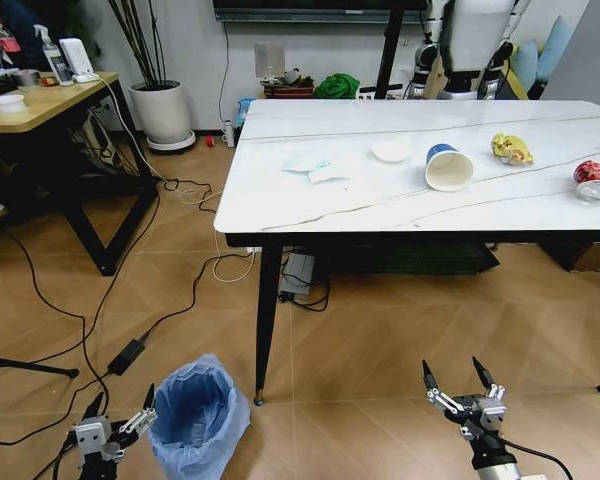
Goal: Pick up the trash bin and place the trash from the table into it.
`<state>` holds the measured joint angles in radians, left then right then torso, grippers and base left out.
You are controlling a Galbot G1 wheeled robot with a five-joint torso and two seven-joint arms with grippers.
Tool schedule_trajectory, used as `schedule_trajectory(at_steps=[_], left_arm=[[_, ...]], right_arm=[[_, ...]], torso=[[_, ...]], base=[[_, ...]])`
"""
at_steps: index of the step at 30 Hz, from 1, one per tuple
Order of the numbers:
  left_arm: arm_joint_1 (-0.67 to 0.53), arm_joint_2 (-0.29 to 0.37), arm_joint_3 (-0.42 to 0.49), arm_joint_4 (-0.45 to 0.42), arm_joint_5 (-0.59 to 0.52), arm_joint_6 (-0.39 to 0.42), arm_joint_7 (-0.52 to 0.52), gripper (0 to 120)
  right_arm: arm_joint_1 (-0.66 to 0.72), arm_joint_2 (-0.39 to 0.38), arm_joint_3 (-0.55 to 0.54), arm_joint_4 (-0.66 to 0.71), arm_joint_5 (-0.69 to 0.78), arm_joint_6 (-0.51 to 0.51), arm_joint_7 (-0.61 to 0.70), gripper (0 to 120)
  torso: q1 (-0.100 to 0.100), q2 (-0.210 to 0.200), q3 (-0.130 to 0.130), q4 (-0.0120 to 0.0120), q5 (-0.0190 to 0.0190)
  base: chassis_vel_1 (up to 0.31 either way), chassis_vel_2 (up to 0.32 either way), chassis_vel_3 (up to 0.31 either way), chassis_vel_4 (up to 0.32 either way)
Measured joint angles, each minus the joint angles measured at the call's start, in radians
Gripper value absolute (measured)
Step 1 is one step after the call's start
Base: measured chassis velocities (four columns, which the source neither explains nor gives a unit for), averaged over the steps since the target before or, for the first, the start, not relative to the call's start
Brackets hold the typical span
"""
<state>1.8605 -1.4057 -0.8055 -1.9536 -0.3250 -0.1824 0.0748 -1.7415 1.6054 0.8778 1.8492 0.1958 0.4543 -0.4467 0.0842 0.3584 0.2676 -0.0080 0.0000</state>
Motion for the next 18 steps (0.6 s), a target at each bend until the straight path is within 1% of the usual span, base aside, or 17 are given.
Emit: schedule_trajectory(at_steps=[3, 5, 11, 13, 15, 17, 18], left_arm=[[-0.001, -0.002, 0.0, 0.0, 0.002, -0.001, 0.0, 100], [-0.003, -0.007, -0.001, 0.006, 0.008, -0.004, 0.0, 100], [-0.008, -0.011, -0.001, 0.017, 0.019, -0.009, 0.0, 100], [-0.012, -0.011, -0.001, 0.024, 0.019, -0.009, 0.0, 100], [-0.014, -0.01, -0.001, 0.027, 0.019, -0.009, 0.0, 100], [-0.025, -0.009, -0.002, 0.047, 0.031, -0.009, 0.003, 100], [-0.025, -0.009, -0.002, 0.047, 0.031, -0.009, 0.003, 100]], right_arm=[[0.0, -0.005, 0.001, -0.001, 0.001, 0.0, -0.002, 100], [0.002, -0.01, 0.001, -0.005, 0.002, 0.0, -0.003, 100], [0.006, -0.014, -0.002, -0.01, 0.003, -0.001, -0.003, 100], [0.009, -0.014, -0.005, -0.016, 0.003, -0.002, -0.005, 100], [0.009, -0.014, -0.006, -0.017, 0.003, -0.002, -0.005, 100], [0.01, -0.015, -0.007, -0.025, 0.004, 0.0, -0.008, 100], [0.01, -0.015, -0.007, -0.025, 0.004, 0.0, -0.008, 100]], torso=[[-0.002, -0.009, -0.006, 0.0, 0.0], [-0.006, -0.022, -0.015, 0.0, 0.0], [-0.013, -0.04, -0.026, 0.0001, 0.0], [-0.017, -0.053, -0.035, 0.0001, 0.0], [-0.018, -0.056, -0.037, 0.0, 0.0001], [-0.022, -0.069, -0.046, 0.0001, 0.0], [-0.022, -0.069, -0.046, 0.0001, 0.0]], base=[[0.0, 0.0, 0.0, 0.0], [0.0, 0.0, 0.0, 0.0], [0.0, 0.0, 0.0, 0.0], [0.0, 0.0, 0.0, 0.0], [0.0, 0.0, 0.0, 0.0], [0.0, 0.0, 0.0, 0.0], [0.0, 0.0, 0.0, 0.0]])
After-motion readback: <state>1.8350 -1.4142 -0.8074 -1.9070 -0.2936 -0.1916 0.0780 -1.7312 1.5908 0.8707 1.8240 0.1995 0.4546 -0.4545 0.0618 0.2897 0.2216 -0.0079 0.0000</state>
